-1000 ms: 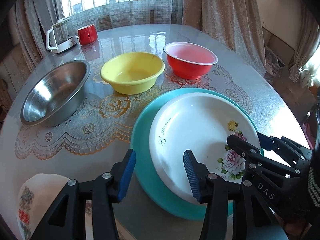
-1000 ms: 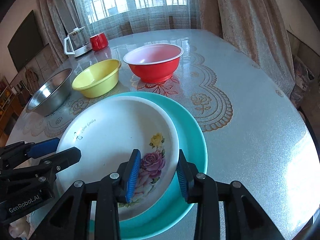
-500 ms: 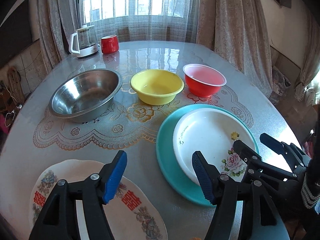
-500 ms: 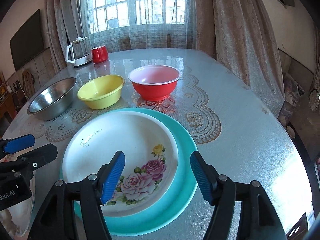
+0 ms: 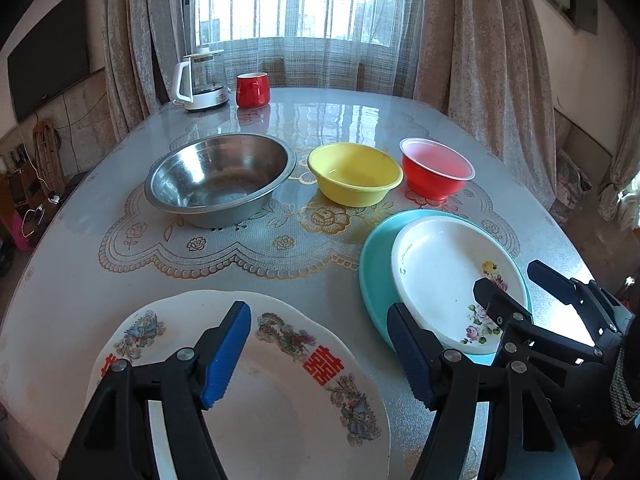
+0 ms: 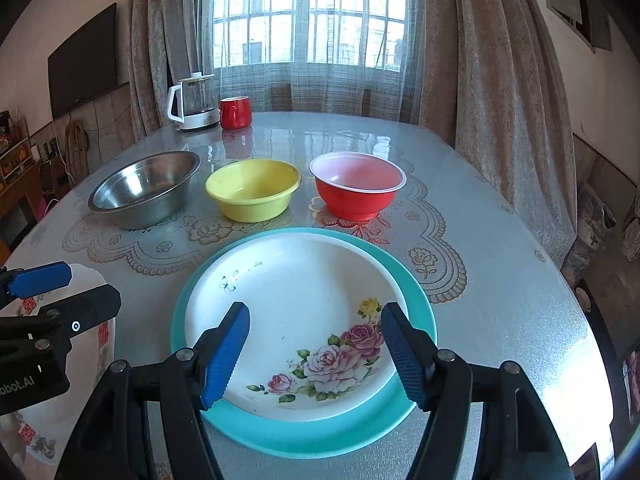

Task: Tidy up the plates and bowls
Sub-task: 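Move the left tool to the large red-print plate rim and grasp, then lift the large red-print plate and carry it toward the teal stack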

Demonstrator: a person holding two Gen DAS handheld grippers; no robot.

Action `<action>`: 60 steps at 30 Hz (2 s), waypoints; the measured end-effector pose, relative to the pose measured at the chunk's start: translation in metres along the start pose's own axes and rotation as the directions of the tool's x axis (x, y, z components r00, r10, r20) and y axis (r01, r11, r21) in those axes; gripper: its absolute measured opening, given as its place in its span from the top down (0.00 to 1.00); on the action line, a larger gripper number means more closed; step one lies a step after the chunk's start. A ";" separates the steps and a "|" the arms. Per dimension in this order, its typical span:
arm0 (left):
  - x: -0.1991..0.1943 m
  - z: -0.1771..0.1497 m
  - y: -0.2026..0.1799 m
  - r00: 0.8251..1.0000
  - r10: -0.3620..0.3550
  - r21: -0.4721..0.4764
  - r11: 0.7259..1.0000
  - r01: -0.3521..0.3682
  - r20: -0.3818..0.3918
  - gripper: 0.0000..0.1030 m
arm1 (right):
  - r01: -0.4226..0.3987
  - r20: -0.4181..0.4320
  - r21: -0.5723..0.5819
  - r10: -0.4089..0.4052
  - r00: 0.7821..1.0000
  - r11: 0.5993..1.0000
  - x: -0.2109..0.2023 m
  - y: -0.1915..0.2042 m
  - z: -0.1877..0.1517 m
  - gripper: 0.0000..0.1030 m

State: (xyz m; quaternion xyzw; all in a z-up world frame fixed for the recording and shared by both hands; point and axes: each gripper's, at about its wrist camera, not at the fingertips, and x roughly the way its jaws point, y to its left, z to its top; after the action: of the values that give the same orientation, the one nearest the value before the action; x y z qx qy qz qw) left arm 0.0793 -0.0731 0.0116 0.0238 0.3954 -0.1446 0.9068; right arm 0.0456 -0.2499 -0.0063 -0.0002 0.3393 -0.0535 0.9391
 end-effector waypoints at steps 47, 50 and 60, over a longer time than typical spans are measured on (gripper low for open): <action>-0.038 -0.087 0.169 0.998 -0.066 -0.304 0.951 0.059 -0.011 0.59 | -0.638 -0.195 0.117 0.647 0.737 0.761 0.004 0.079 -0.036 0.34; -0.029 -0.089 0.165 0.997 -0.073 -0.289 0.955 0.060 -0.036 0.61 | -0.639 -0.192 0.113 0.648 0.737 0.761 0.006 0.081 -0.038 0.47; -0.017 -0.085 0.162 0.993 -0.110 -0.290 0.953 0.093 -0.042 0.64 | -0.677 -0.185 0.193 0.704 0.685 0.710 0.029 0.075 -0.052 0.69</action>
State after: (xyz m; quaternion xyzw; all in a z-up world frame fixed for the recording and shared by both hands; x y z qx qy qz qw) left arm 0.0537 0.0992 -0.0462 -0.1243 0.4387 -0.1314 0.8802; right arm 0.0422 -0.1762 -0.0671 0.1857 0.4242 0.2863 0.8388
